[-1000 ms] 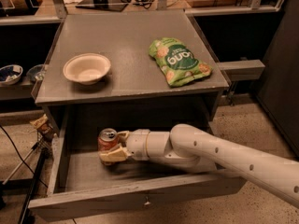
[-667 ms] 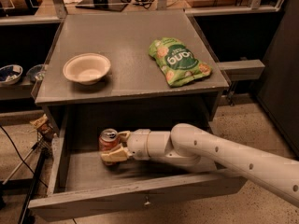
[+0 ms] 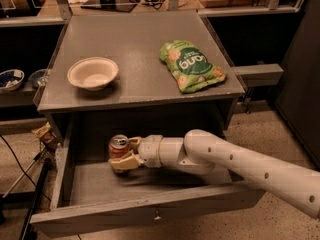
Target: Place coke can into top drawer
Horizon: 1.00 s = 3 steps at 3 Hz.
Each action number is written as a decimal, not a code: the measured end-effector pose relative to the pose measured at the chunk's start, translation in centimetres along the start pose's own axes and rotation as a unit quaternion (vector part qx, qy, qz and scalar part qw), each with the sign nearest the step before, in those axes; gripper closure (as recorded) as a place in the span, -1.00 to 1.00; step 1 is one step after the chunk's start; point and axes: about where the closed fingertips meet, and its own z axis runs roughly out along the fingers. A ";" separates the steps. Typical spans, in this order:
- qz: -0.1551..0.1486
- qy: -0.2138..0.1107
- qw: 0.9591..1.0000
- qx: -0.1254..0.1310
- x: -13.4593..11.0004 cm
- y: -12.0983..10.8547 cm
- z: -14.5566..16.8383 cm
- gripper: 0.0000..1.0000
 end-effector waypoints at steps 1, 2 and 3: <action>-0.013 -0.002 1.000 0.011 0.0 -0.8 -0.2 1.00; -0.016 -0.002 1.000 0.019 0.2 -0.8 -0.3 1.00; 0.005 -0.020 0.998 0.059 0.5 0.7 0.4 1.00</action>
Offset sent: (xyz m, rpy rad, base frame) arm 0.0080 -0.0113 -0.0026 -0.0131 -0.0524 -0.0529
